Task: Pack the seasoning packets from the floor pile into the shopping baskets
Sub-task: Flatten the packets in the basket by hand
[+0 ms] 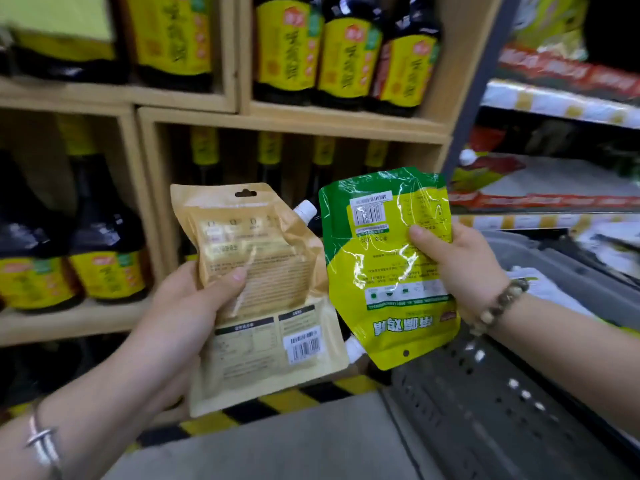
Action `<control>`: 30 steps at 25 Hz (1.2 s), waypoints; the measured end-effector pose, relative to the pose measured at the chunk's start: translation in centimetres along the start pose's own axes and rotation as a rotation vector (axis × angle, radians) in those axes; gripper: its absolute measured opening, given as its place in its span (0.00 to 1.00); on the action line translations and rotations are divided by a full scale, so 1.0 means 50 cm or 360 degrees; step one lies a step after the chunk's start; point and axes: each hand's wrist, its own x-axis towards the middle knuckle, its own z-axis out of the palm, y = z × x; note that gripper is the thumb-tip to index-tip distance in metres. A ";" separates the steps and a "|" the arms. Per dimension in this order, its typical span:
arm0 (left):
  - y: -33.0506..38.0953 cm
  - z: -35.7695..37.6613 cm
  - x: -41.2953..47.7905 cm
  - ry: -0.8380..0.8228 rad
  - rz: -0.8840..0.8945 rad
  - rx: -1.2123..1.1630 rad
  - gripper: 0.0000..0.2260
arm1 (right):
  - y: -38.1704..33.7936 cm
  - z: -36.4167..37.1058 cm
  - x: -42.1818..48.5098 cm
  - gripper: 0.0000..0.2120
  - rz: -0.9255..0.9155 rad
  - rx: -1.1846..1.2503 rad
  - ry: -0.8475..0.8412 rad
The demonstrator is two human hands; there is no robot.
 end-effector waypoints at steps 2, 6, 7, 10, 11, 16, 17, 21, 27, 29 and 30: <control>0.015 0.075 0.018 -0.0192 -0.0002 0.0013 0.09 | -0.010 -0.087 0.012 0.08 -0.0026 -0.0039 0.0045; 0.013 0.263 0.038 -0.0394 0.0003 -0.0036 0.07 | -0.028 -0.281 0.033 0.04 -0.0044 -0.0235 0.0214; 0.007 0.311 0.039 -0.0424 0.0003 -0.0063 0.06 | -0.032 -0.329 0.040 0.04 -0.0043 -0.0272 0.0260; -0.020 0.462 0.035 -0.0488 -0.0032 -0.0081 0.06 | -0.036 -0.471 0.055 0.04 0.0024 -0.0385 0.0352; -0.032 0.509 0.033 -0.0503 -0.0075 -0.0094 0.06 | -0.031 -0.511 0.058 0.04 0.0055 -0.0423 0.0362; -0.111 0.712 0.028 -0.0590 -0.0204 0.0105 0.12 | 0.060 -0.643 0.048 0.05 0.0314 -0.0813 0.0397; -0.128 0.735 0.030 -0.0585 -0.0233 0.0166 0.14 | 0.087 -0.660 0.043 0.08 0.0359 -0.0912 0.0395; -0.195 0.770 0.037 -0.0502 -0.0401 0.0317 0.12 | 0.209 -0.702 0.039 0.12 0.0581 -0.1363 0.0304; -0.264 0.789 0.051 -0.0489 -0.0637 0.0394 0.13 | 0.303 -0.704 0.036 0.26 0.0724 -0.1811 0.0389; -0.276 0.800 0.044 -0.0529 -0.0698 0.0443 0.12 | 0.318 -0.692 0.034 0.23 0.0671 -0.1898 0.0369; -0.278 0.802 0.040 -0.0542 -0.0721 0.0500 0.12 | 0.325 -0.687 0.033 0.22 0.0649 -0.1925 0.0360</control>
